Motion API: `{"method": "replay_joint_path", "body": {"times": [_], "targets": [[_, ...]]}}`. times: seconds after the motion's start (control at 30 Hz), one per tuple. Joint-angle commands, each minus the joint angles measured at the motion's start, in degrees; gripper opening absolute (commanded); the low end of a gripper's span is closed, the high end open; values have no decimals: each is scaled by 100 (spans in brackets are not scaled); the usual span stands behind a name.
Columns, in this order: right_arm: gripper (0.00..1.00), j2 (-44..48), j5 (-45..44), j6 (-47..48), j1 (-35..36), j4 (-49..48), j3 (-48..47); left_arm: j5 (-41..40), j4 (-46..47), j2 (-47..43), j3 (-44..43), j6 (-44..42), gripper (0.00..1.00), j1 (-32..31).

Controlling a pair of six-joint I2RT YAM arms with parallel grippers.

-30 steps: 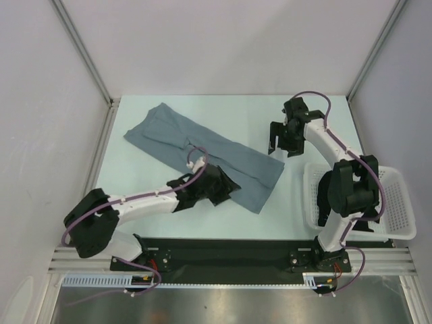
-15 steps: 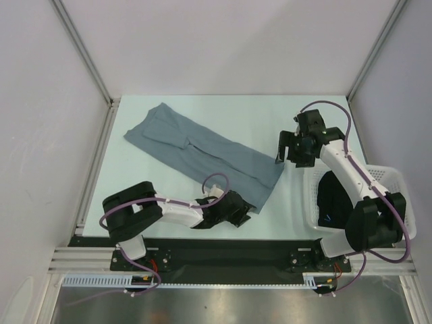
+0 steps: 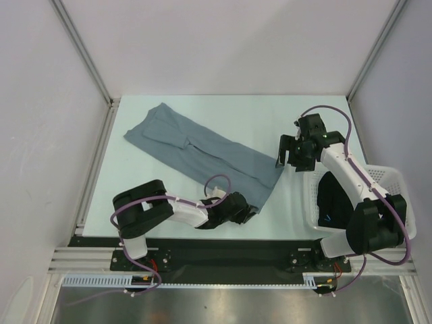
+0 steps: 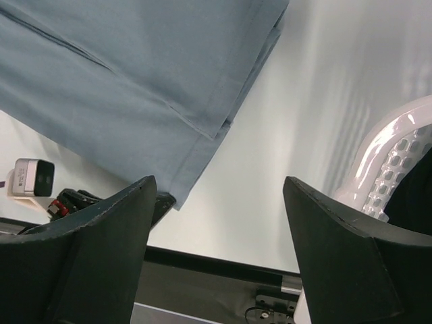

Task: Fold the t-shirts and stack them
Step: Fold the tshirt

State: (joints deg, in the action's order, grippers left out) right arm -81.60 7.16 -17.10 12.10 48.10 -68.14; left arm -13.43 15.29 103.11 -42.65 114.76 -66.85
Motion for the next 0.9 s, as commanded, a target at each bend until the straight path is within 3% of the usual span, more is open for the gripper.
{"method": "replay_joint_path", "body": {"times": [0.0, 0.03, 0.07, 0.13, 0.17, 0.4, 0.53, 0.87], "targets": [[82, 136, 84, -4, -23, -99, 2, -177, -202, 280, 64, 442, 24, -30], [82, 162, 75, 5, -32, -99, 2, -177, -158, 280, 82, 433, 22, -21], [82, 188, 67, 5, -32, -99, -6, -160, -132, 280, 134, 433, 13, -21], [82, 197, 58, 14, -32, -99, -6, -151, -61, 271, 213, 468, 11, -21], [82, 197, 66, 14, -32, -73, -6, -160, -18, 254, 327, 468, 1, -21], [82, 215, 119, 67, -23, -72, 142, -10, -464, -369, 670, -495, 0, 102], [82, 241, 268, 102, -6, -55, 301, 104, -1439, -976, 750, -1289, 0, 85], [82, 364, 514, 58, 951, -186, 924, -37, -3529, -3892, 2137, -1501, 0, -258]]}}
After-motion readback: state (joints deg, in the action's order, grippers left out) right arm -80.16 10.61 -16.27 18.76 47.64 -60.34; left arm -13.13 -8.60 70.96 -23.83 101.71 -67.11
